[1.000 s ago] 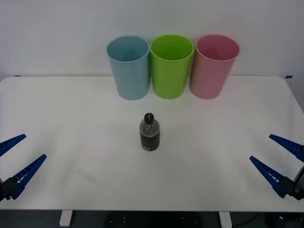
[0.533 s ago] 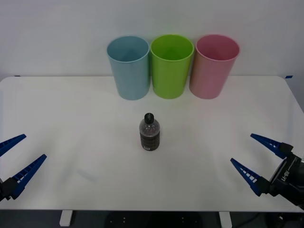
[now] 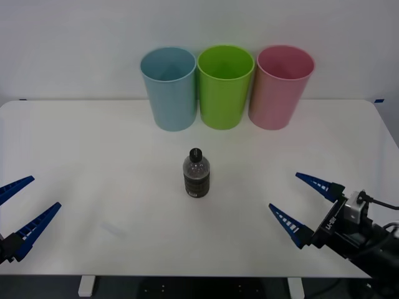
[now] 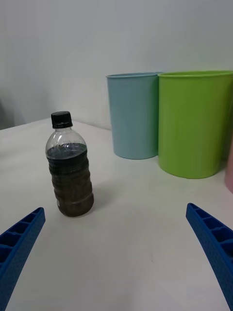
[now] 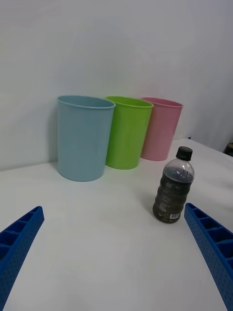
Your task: Grasp the object on the table and drop it into the matching bin: aluminum can to the light blue bin, PET bottle to the pink bin.
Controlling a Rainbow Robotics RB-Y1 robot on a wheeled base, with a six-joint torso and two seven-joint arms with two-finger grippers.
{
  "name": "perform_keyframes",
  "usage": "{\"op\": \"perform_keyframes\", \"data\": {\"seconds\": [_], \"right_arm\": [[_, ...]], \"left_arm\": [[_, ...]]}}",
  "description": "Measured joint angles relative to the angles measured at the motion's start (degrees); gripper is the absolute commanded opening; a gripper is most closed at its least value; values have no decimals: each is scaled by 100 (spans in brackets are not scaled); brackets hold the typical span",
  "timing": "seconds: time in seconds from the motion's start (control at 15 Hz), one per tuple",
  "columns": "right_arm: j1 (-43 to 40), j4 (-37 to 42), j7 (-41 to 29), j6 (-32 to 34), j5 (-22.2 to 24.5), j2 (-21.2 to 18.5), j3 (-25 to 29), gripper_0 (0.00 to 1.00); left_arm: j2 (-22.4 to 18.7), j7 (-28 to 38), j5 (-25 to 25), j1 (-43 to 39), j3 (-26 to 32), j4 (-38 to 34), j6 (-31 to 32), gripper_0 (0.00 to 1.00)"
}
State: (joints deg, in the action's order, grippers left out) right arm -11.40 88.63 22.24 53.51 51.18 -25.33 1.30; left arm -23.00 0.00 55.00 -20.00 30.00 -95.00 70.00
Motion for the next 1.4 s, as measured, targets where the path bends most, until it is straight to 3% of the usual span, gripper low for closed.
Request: {"op": "perform_keyframes", "data": {"seconds": [0.53, 1.13, 1.4], "right_arm": [[294, 4, 672, -856, -6, 2, -734, 100], [814, -34, 738, -1872, 32, 121, -1637, 100], [1327, -806, 768, -1737, 180, 394, -1736, 100]], "left_arm": [[0, 0, 0, 0, 0, 0, 0, 100], [0, 0, 0, 0, 0, 0, 0, 100], [0, 0, 0, 0, 0, 0, 0, 100]]}}
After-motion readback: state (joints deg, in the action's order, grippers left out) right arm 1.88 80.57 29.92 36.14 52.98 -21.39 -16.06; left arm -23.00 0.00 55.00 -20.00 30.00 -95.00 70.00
